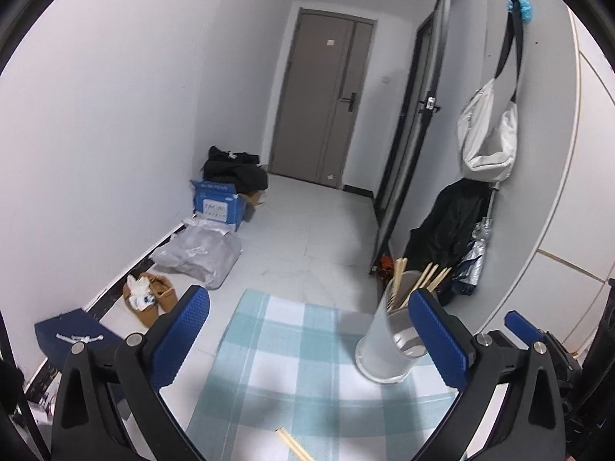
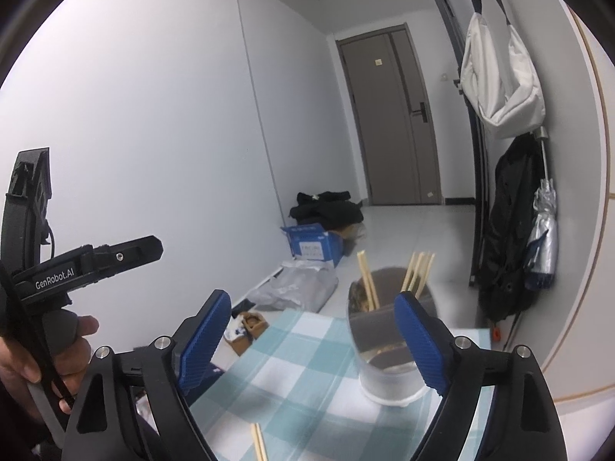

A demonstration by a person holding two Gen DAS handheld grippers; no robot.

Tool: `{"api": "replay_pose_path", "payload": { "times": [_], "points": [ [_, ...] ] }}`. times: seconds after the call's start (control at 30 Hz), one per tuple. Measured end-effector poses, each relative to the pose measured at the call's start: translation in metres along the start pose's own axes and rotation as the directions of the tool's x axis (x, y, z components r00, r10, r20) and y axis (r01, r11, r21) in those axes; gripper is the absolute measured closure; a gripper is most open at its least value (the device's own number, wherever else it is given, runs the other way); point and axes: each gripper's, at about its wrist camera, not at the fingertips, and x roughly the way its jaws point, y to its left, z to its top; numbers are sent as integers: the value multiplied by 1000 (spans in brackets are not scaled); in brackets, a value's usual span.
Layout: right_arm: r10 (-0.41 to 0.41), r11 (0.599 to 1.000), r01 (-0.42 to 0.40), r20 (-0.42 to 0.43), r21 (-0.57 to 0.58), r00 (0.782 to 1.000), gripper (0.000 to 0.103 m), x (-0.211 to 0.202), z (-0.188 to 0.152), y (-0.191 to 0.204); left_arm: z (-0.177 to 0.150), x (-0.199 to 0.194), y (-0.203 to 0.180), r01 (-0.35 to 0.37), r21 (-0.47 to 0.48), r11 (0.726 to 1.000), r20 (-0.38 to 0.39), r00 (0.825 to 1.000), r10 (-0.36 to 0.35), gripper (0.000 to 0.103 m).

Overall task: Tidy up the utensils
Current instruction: 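Move both open tools back down toward the last chopsticks on the cloth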

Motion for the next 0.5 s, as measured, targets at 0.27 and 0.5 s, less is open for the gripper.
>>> {"api": "replay_pose_path", "payload": {
  "times": [0.27, 0.5],
  "points": [
    [7, 1000, -8, -63, -21, 998, 9, 14, -28, 12, -31, 15, 29, -58, -72, 996, -64, 997, 53, 1],
    [0, 1000, -2, -171, -13, 985, 9, 33, -57, 11, -56, 30, 50, -80, -117, 990, -140, 988, 63, 1]
  ]
}}
